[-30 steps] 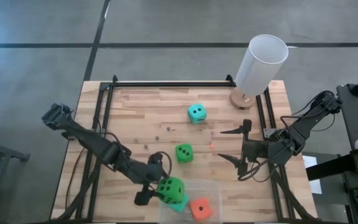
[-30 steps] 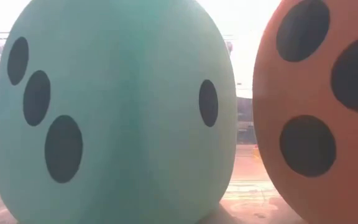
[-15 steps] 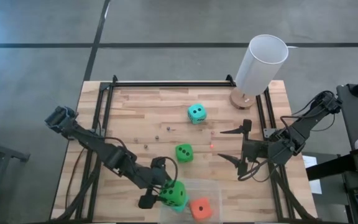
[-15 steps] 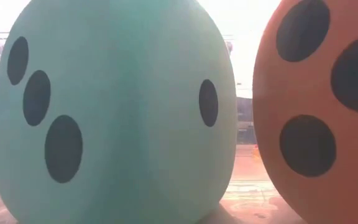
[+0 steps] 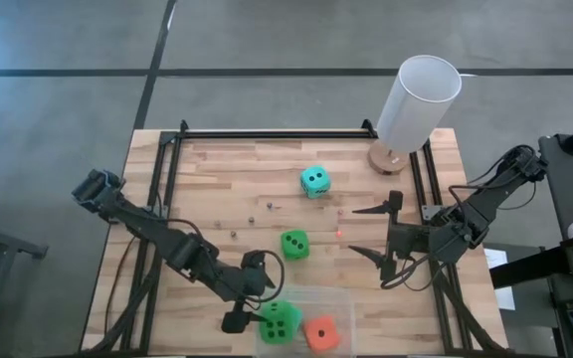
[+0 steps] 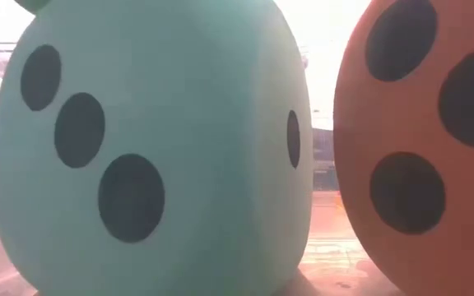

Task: Pick & Place Dice
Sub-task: Put the large blue dice into the transparent bin

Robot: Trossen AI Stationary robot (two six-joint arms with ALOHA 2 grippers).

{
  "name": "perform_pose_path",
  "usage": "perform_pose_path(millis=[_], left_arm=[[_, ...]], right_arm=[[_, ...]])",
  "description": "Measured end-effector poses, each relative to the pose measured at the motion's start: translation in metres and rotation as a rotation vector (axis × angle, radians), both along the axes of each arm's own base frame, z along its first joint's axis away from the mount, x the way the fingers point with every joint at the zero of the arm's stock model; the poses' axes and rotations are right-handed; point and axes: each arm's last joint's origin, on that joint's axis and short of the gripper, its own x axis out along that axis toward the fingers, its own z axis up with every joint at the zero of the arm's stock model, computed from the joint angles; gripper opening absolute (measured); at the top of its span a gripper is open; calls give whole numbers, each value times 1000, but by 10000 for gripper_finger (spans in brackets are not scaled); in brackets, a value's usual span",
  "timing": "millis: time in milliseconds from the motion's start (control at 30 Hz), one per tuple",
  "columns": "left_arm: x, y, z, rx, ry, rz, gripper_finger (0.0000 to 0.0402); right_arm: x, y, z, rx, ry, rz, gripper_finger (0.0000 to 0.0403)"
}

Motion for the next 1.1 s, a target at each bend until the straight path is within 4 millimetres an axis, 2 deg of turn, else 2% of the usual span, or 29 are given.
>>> perform_pose_path(millis=[300, 533, 667, 800, 867, 1100], left_arm=[[2, 6, 3, 19, -19, 8, 388], [-5, 30, 21, 92, -70, -8, 379], [-13, 46, 32, 128, -75, 56, 377], [-22, 58, 34, 269, -65, 207, 380], [-24, 61, 33, 322, -56, 271, 381], [-24, 63, 31, 383, -60, 333, 376]], right_arm=[[0, 0, 0, 0, 0, 0, 366], [0, 0, 0, 0, 0, 0, 366], [0, 0, 0, 0, 0, 0, 366], [0, 0, 0, 0, 0, 0, 366], [0, 0, 0, 0, 0, 0, 366], [0, 0, 0, 0, 0, 0, 366]])
